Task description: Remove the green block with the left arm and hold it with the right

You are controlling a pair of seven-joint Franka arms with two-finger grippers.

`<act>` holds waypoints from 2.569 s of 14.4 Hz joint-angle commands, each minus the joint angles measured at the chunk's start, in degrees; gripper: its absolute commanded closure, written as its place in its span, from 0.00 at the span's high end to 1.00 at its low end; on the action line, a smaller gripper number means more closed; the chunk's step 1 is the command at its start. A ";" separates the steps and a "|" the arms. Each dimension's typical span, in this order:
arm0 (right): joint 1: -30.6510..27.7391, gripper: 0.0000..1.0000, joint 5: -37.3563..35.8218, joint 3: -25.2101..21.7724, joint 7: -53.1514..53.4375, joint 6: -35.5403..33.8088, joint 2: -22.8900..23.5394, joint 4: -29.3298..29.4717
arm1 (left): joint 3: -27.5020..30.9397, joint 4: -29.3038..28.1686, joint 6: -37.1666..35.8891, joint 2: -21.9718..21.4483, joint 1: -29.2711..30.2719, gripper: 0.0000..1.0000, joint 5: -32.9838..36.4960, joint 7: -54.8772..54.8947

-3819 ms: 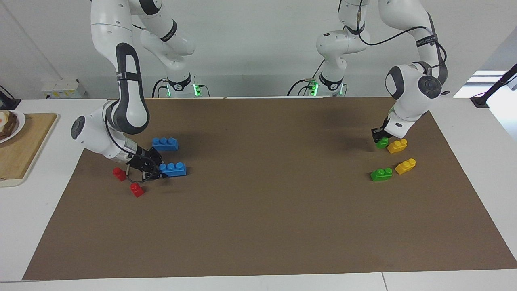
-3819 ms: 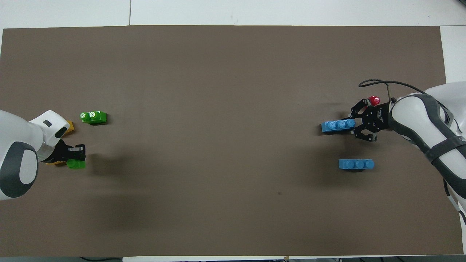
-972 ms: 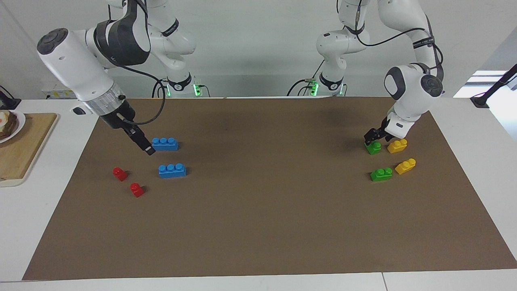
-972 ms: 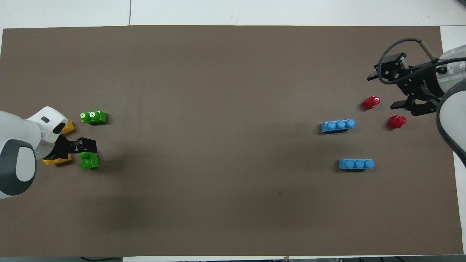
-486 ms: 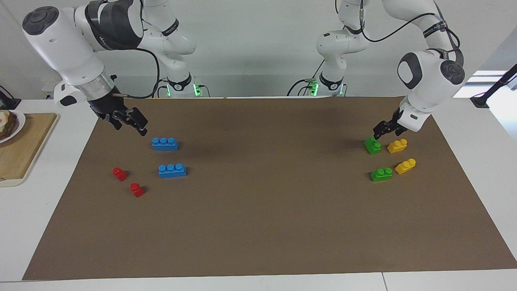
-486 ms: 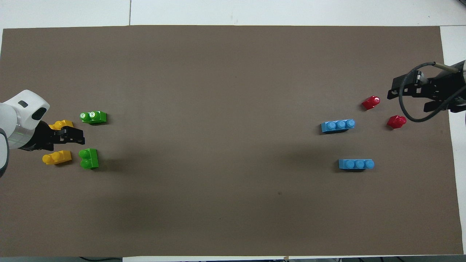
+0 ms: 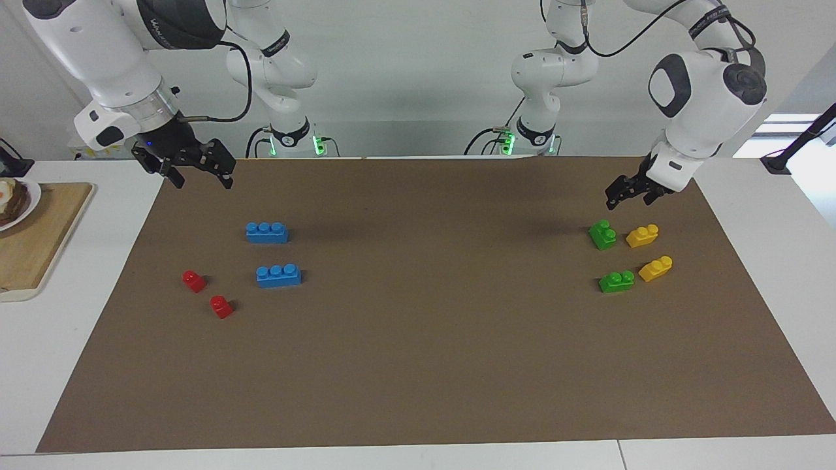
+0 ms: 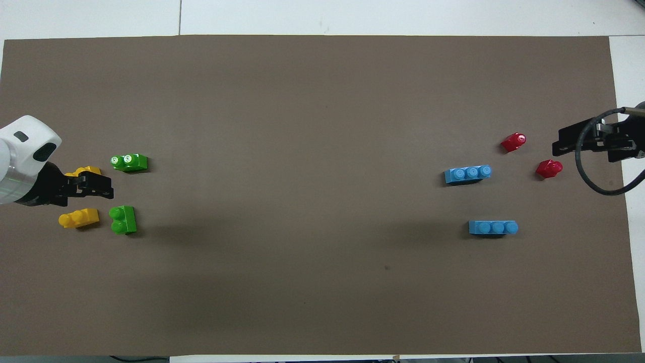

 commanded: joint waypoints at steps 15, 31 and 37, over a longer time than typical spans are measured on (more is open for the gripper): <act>-0.66 1.00 -4.81 0.63 1.41 0.73 -0.68 0.99 | 1.19 18.41 -13.86 7.14 -3.66 1.00 1.43 0.23; -0.22 1.00 -3.14 0.63 2.47 0.91 -0.77 0.47 | 1.64 18.67 -11.14 6.52 -6.91 1.00 4.51 1.20; -0.04 1.00 -3.14 0.63 2.38 1.00 -0.86 0.29 | 1.63 18.85 -10.96 6.61 -10.34 1.00 3.90 0.85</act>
